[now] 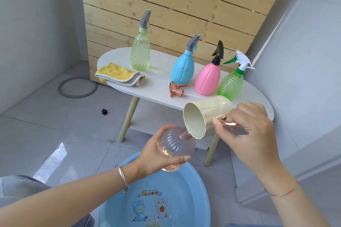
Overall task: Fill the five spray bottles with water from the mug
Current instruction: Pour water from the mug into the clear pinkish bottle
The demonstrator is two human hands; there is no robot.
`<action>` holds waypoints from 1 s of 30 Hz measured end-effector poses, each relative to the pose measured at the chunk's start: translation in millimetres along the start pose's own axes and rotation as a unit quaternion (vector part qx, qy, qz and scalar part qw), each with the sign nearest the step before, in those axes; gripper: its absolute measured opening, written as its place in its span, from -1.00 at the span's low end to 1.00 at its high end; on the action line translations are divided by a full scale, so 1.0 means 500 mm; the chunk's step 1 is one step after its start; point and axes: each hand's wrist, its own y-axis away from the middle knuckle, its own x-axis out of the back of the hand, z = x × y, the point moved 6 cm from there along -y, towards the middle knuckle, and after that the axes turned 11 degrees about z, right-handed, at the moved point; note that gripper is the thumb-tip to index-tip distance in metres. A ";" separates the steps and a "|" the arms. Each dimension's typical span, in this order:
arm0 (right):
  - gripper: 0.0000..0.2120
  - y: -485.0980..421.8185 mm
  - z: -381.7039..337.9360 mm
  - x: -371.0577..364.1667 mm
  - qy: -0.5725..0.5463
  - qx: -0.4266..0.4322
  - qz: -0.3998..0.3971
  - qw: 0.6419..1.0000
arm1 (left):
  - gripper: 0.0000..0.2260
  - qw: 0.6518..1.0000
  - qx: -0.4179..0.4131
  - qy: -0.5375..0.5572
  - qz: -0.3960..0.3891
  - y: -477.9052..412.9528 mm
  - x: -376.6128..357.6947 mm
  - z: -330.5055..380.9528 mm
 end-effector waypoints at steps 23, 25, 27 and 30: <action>-0.59 0.053 0.149 -0.005 -0.189 -0.476 0.082 0.855 | -0.28 0.999 0.009 0.042 0.024 -0.019 0.016 0.049; -0.60 0.078 0.201 -0.018 -0.239 -0.559 0.120 0.785 | -0.28 0.999 -0.001 0.046 0.026 -0.030 0.016 0.065; -0.65 0.100 0.253 -0.030 -0.279 -0.618 0.159 0.717 | -0.29 0.998 -0.008 0.052 0.032 -0.043 0.013 0.084; -0.63 0.126 0.314 -0.042 -0.275 -0.658 0.200 0.671 | -0.29 0.997 -0.019 0.068 0.040 -0.068 0.004 0.111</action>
